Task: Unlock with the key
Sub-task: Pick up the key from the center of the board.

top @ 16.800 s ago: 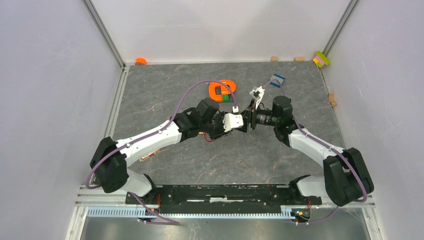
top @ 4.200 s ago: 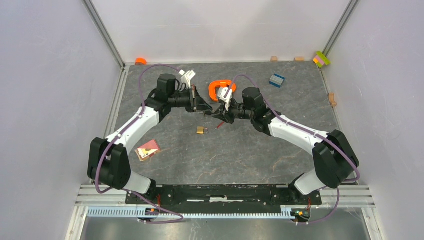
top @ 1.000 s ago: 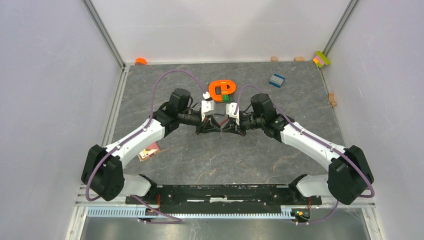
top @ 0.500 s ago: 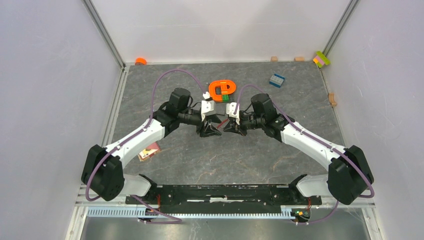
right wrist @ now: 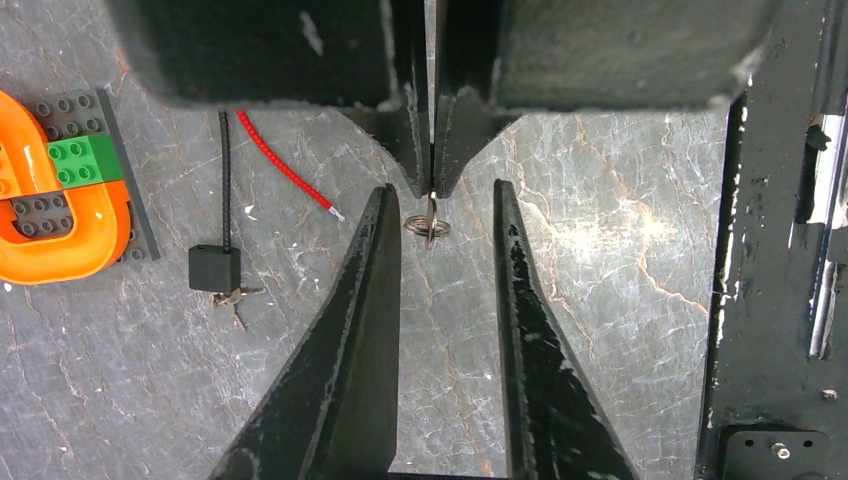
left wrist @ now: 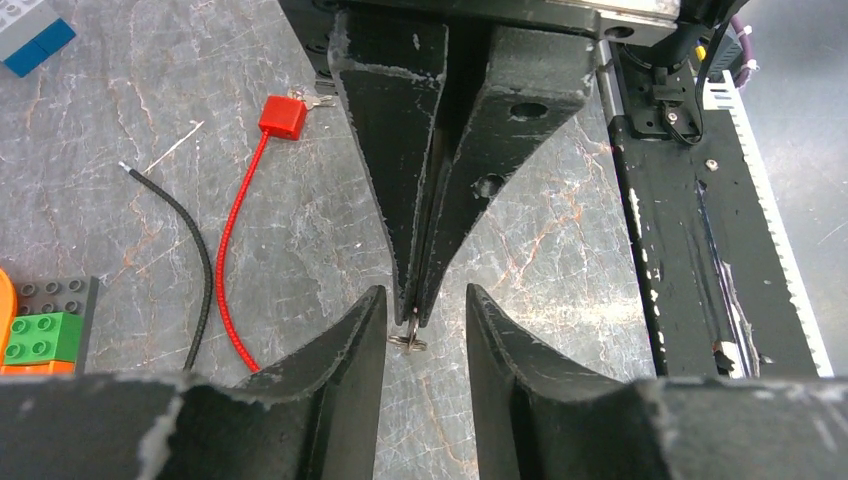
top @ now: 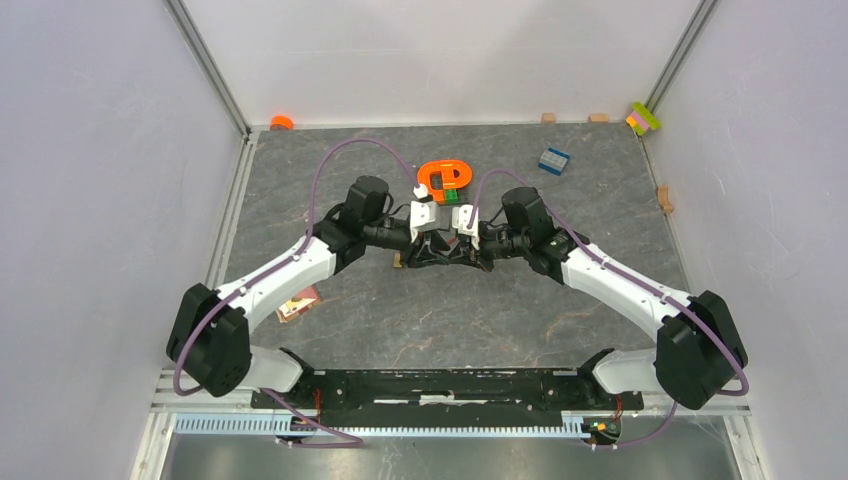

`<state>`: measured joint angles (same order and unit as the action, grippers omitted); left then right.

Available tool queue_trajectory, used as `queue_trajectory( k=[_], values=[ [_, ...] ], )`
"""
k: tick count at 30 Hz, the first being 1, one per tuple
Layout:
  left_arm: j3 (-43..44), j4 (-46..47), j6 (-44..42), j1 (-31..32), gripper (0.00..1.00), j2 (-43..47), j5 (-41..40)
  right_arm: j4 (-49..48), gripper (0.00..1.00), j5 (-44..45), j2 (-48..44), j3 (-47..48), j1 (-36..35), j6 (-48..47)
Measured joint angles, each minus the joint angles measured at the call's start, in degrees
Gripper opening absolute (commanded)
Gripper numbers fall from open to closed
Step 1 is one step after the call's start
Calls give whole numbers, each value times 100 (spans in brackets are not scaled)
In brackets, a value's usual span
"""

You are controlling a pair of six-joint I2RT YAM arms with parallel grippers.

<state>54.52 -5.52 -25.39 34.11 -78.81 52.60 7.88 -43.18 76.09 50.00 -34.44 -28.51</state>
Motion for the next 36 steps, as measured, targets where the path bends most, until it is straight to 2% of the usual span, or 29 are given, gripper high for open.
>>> queue_trajectory(
  k=[6,21,32,34,36],
  values=[
    [151,-179,-20,11,31,-131,-20,0,0,24,0,0,0,4],
    [363,-833,-431,11,24,-302,-151,44,0,39,0,0,0,15],
    [485,-916,-433,11,10,-396,-151,55,0,76,0,0,0,15],
    [509,-920,-433,11,13,-420,-149,57,0,83,0,0,2,15],
    [527,-927,-433,11,21,-426,-149,52,0,83,0,0,7,15]
  ],
)
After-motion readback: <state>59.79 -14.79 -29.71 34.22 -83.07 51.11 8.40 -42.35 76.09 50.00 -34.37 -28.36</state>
